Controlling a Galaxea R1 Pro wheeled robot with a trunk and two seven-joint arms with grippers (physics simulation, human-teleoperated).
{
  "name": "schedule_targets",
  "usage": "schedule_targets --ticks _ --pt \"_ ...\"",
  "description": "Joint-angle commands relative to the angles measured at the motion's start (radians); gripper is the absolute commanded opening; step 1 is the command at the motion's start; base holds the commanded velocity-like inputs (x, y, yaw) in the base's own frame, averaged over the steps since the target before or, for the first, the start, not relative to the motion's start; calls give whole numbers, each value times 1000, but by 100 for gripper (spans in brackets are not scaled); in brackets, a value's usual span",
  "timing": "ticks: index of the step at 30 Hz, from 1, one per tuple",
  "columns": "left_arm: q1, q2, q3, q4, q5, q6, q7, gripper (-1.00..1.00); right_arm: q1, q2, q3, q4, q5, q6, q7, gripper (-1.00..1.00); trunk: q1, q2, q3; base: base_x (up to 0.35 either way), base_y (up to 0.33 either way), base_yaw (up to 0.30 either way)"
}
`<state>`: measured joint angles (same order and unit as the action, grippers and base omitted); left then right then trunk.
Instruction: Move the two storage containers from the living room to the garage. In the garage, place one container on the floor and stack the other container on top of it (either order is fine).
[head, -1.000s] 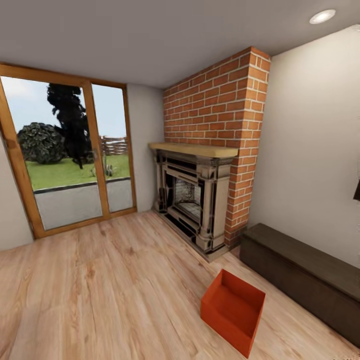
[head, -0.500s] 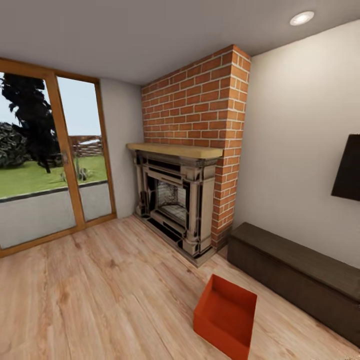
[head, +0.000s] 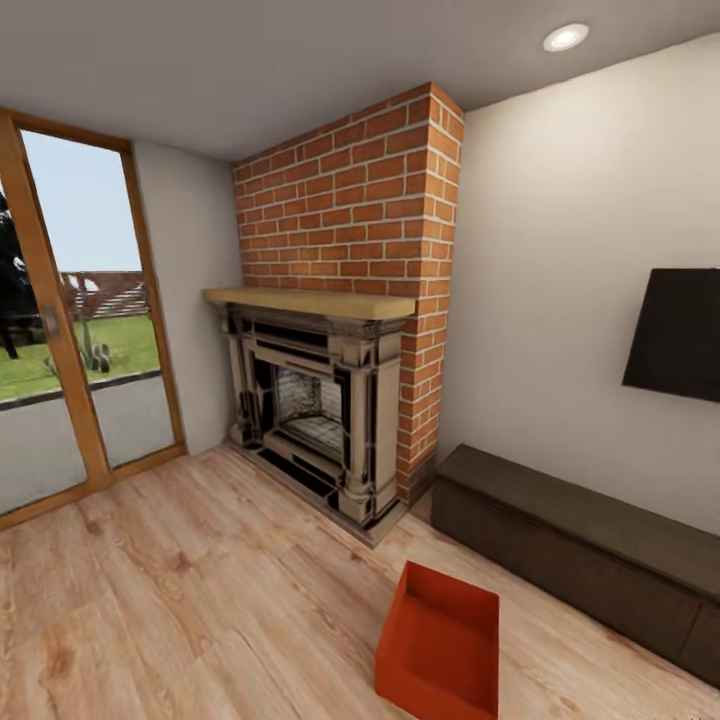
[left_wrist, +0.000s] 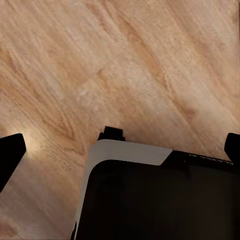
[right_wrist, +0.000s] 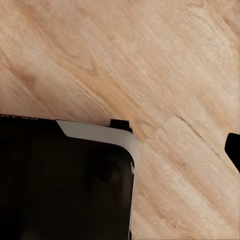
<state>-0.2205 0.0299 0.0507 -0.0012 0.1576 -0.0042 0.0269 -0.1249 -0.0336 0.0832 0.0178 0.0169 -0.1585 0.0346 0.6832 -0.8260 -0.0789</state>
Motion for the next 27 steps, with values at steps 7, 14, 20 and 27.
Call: schedule_targets --ticks 7,14,20,27 --pt "0 0 4 0 4 0 1 100 -1 0 7 2 2 -4 1 100 1 -1 -2 296 224 -282" --pt "0 -1 4 0 4 0 1 100 -1 0 7 2 2 -4 1 100 1 -1 -2 296 224 -282" --pt "0 -1 4 0 4 -1 1 100 -1 0 7 2 2 -4 1 100 1 -1 -2 296 223 -283" --pt "0 0 4 0 4 -4 1 100 -1 0 7 2 1 -4 1 100 1 -1 -2 296 211 -283"
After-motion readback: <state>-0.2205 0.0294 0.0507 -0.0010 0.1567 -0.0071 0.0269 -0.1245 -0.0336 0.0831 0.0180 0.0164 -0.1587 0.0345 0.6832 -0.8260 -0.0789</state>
